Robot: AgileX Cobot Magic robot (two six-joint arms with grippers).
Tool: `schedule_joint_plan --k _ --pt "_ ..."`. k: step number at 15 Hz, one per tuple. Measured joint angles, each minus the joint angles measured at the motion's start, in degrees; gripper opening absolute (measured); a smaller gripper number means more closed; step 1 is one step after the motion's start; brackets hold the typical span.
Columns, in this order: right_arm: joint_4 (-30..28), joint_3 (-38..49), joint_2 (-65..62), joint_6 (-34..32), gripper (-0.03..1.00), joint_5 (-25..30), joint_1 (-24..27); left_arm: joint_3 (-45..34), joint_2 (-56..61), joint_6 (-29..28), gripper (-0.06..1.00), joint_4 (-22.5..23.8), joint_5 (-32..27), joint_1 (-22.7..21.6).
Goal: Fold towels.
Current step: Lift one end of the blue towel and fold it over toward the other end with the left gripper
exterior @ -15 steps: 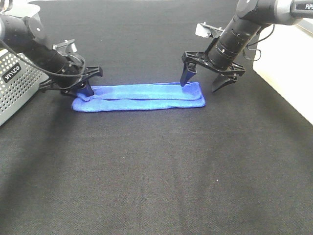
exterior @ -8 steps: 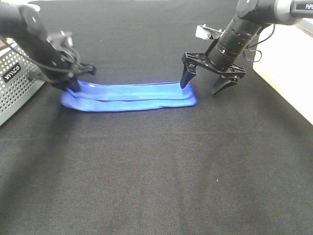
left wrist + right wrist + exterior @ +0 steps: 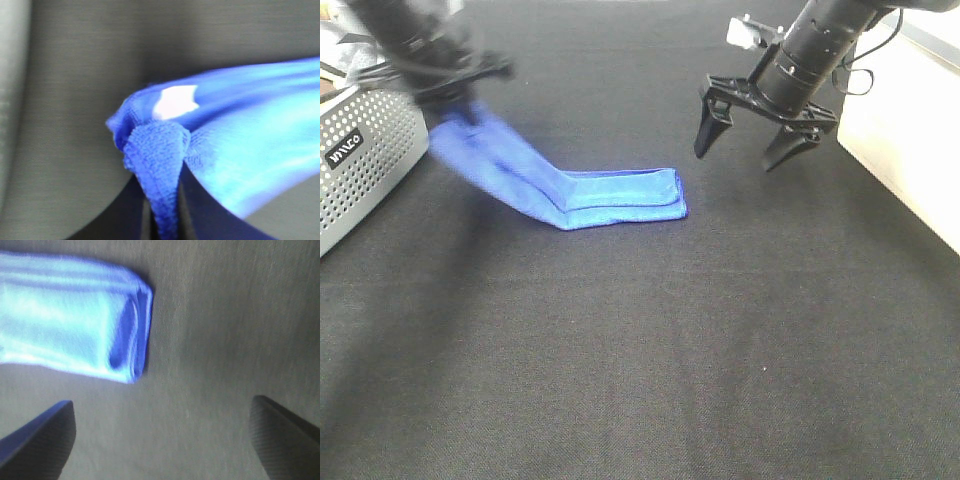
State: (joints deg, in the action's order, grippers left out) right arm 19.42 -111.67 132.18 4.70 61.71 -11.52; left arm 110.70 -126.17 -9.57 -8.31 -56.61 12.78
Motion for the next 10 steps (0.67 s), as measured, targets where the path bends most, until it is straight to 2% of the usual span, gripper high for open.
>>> schedule_joint_plan --k 3,7,8,9,10 --pt "-5.79 0.00 -0.63 -3.55 0.88 0.86 0.00 3.15 -1.38 -4.13 0.07 -7.10 1.49 6.82" --pt "-11.06 0.00 -2.64 -5.50 0.88 1.55 0.00 5.33 -7.05 -9.34 0.08 -9.40 10.37 12.09" --pt "-11.75 0.00 -2.75 -5.90 0.88 2.29 0.00 5.33 -8.02 -11.57 0.13 -9.51 12.43 12.66" --pt "-12.03 0.00 -2.75 -6.36 0.88 2.64 0.00 5.33 -9.11 -13.46 0.23 -9.85 14.04 13.12" --pt "-12.15 0.00 -2.75 -6.59 0.88 2.64 0.00 5.33 -10.03 -14.44 0.37 -10.77 15.41 13.35"
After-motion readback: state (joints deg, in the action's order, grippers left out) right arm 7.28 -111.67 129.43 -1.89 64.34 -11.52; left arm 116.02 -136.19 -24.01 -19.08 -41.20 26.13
